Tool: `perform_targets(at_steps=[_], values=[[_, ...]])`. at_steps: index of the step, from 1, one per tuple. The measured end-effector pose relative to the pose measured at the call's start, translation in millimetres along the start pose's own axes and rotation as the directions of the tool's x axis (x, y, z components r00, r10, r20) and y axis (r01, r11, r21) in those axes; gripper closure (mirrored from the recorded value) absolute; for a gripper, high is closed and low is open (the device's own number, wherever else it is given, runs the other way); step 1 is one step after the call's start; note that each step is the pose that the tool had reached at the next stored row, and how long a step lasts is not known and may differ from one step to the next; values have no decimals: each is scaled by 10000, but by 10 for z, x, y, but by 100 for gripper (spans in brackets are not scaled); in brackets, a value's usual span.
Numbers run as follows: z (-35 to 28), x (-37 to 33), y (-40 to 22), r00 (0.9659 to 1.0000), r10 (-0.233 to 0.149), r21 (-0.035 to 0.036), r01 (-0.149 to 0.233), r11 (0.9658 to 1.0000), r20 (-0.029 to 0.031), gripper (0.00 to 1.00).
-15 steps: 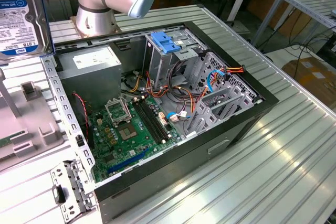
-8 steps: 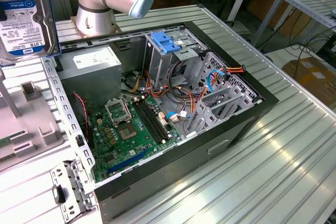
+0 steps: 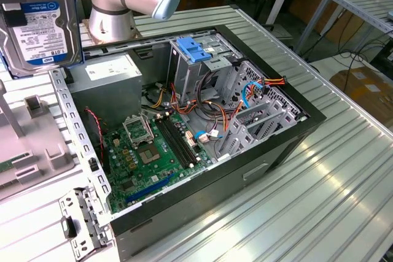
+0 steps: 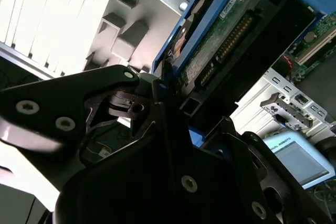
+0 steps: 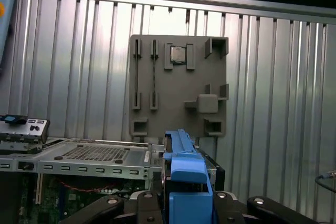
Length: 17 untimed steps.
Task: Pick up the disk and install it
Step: 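Pick up the disk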
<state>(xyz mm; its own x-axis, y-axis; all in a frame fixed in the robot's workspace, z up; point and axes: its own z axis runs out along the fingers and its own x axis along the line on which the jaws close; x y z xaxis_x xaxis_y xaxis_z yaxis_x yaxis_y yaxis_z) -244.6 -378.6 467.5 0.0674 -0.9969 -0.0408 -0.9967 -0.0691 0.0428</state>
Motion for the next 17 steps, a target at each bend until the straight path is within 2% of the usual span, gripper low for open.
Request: perform_targets(at_steps=[17], values=[[-15, 150, -196, 10000, 0, -1, 0, 10000, 0, 63]])
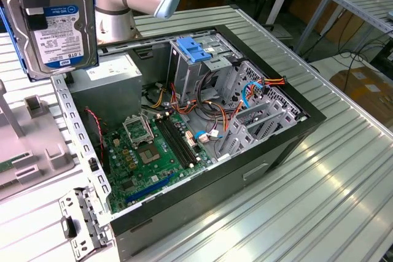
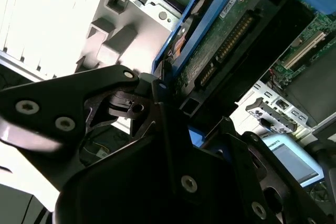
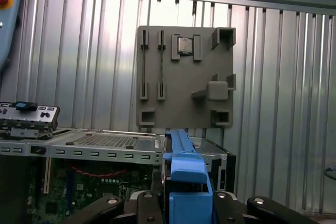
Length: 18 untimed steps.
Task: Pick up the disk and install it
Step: 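Pick up the disk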
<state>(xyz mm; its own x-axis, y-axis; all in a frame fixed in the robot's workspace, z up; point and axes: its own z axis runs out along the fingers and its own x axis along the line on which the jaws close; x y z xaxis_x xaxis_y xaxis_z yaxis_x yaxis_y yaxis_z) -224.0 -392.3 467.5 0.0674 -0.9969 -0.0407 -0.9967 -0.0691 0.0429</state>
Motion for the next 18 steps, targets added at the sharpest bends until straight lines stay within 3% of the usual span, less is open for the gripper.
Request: perform_targets(at_steps=[18], values=[[-14, 153, -188, 10000, 0, -1, 0, 10000, 1, 63]])
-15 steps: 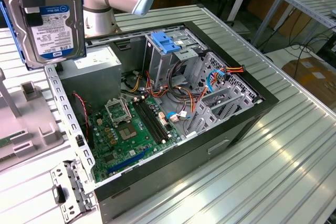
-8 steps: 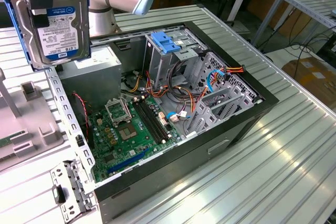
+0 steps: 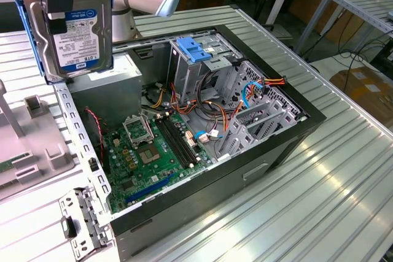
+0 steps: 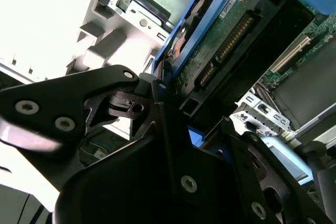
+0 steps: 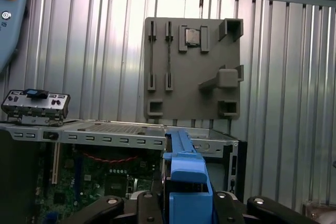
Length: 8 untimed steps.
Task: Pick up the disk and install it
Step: 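Pick up the disk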
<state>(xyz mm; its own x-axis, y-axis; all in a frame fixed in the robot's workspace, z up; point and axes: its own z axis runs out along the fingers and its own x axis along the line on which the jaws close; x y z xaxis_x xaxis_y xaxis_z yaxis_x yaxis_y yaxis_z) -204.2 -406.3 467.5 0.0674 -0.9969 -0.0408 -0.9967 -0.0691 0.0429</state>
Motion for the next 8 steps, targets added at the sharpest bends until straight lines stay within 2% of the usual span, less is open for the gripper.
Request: perform_targets(at_steps=[8], values=[[-9, 96, -108, 10000, 0, -3, 0, 10000, 0, 63]])
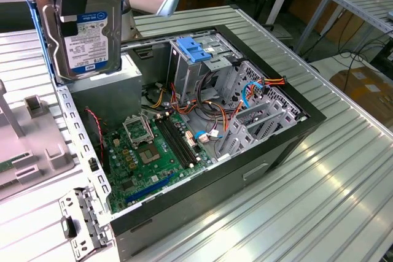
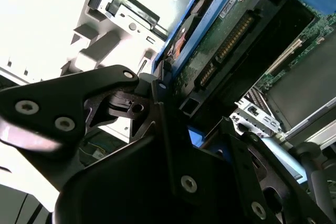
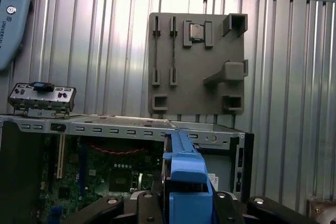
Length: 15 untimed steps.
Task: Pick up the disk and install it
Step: 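Pick up the disk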
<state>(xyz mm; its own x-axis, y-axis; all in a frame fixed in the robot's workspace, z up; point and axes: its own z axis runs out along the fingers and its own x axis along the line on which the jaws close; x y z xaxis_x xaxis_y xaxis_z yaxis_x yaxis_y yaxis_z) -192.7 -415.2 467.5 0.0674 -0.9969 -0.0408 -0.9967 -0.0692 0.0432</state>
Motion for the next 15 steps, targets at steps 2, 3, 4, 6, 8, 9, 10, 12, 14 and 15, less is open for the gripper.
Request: perform_targets(at_steps=[2, 3, 4, 6, 8, 9, 10, 12, 14, 15], values=[[-1, 25, -19, 10000, 0, 0, 0, 10000, 1, 63], [-2, 38, -28, 10000, 0, 0, 0, 10000, 1, 63], [-4, 50, -36, 10000, 0, -1, 0, 10000, 0, 63], [-5, 78, -48, 10000, 0, -1, 0, 10000, 0, 63], [-8, 125, -68, 10000, 1, -2, -1, 10000, 0, 63], [-9, 141, -75, 10000, 0, -2, 0, 10000, 0, 63], [-11, 170, -87, 10000, 0, -2, 0, 10000, 0, 63], [-12, 215, -99, 10000, 0, -2, 0, 10000, 2, 63], [-15, 248, -110, 10000, 0, -4, 0, 10000, 1, 63], [-16, 272, -117, 10000, 0, -4, 0, 10000, 1, 63]])
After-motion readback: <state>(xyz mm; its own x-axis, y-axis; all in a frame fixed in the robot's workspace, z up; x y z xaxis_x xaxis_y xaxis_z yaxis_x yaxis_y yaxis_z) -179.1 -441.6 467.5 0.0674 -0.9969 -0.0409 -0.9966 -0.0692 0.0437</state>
